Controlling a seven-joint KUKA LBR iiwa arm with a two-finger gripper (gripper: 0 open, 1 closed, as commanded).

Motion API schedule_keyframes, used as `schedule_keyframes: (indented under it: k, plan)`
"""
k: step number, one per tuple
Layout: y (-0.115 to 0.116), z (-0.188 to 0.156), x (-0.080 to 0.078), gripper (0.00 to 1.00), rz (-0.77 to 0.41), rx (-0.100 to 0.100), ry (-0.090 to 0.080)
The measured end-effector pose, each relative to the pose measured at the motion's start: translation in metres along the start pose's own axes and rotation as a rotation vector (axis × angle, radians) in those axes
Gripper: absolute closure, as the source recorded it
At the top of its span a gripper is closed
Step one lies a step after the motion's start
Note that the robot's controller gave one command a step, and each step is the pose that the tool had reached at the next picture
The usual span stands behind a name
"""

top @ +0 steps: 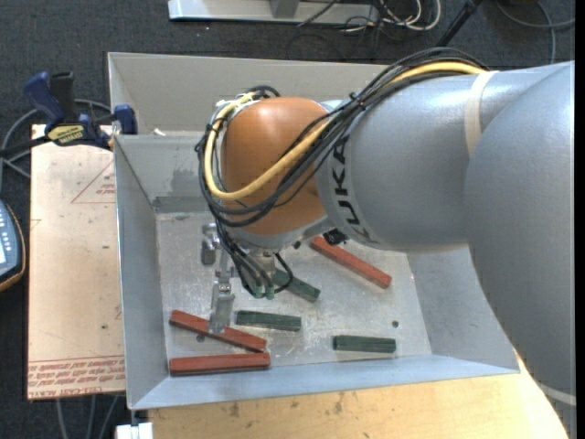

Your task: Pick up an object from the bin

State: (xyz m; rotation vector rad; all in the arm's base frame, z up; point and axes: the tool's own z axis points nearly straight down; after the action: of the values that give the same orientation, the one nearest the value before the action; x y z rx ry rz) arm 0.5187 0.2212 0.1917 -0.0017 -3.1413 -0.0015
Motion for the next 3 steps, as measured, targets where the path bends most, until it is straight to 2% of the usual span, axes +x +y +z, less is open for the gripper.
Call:
schedule_keyframes:
  k: [1,2,3]
  plan:
    - [-0.026,0.125,0.011,0.00,-0.027,0.002,0.006]
    - [-0.024,0.120,0.008,1.00,-0.027,-0.003,-0.004]
    - [-0.015,0.087,0.034,1.00,-0.018,-0.001,0.000]
